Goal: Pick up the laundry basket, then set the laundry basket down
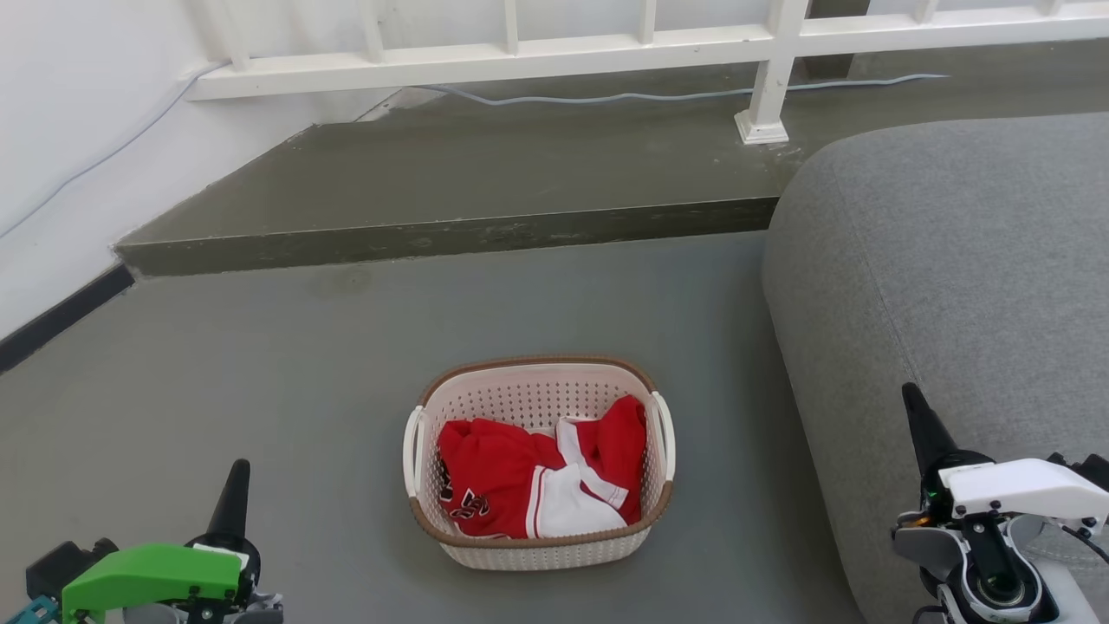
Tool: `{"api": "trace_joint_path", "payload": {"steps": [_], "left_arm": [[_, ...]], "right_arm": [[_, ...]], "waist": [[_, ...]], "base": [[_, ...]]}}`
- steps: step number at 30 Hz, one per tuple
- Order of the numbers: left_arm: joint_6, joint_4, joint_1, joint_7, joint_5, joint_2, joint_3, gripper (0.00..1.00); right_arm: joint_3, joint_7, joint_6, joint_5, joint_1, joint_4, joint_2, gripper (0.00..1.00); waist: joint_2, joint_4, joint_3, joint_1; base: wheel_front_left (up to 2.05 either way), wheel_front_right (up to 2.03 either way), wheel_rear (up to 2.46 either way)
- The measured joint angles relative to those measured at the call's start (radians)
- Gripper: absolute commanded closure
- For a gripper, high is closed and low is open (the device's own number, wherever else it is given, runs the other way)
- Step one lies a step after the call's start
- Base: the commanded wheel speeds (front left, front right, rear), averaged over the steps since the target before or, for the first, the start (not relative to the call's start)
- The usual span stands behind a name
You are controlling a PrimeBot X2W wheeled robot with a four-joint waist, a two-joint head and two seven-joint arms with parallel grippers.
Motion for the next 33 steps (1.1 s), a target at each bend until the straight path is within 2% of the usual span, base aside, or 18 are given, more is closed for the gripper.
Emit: {"api": "trace_joint_path", "payload": {"steps": [20,27,33], "left_arm": [[-0.027,0.002,-0.045,0.060,-0.225,-0.001,0.039,1.00],[-0.035,0.002,-0.052,0.073,-0.283,-0.001,0.053,1.00],[-0.035,0.002,-0.053,0.073,-0.288,-0.001,0.053,1.00]], "right_arm": [[-0.078,0.053,0.042,0.220,-0.024,0.000,0.000,1.00],[-0.099,0.070,0.051,0.276,-0.039,0.000,-0.001,1.00],[-0.101,0.070,0.051,0.281,-0.039,0.000,-0.001,1.00]], "waist": [[0.0000,0.012,0.007,0.0000],[0.0000,0.014,0.009,0.0000],[0.0000,0.014,0.009,0.0000]], "base": [[0.00,0.00,0.00],[0.00,0.00,0.00],[0.00,0.00,0.00]]}}
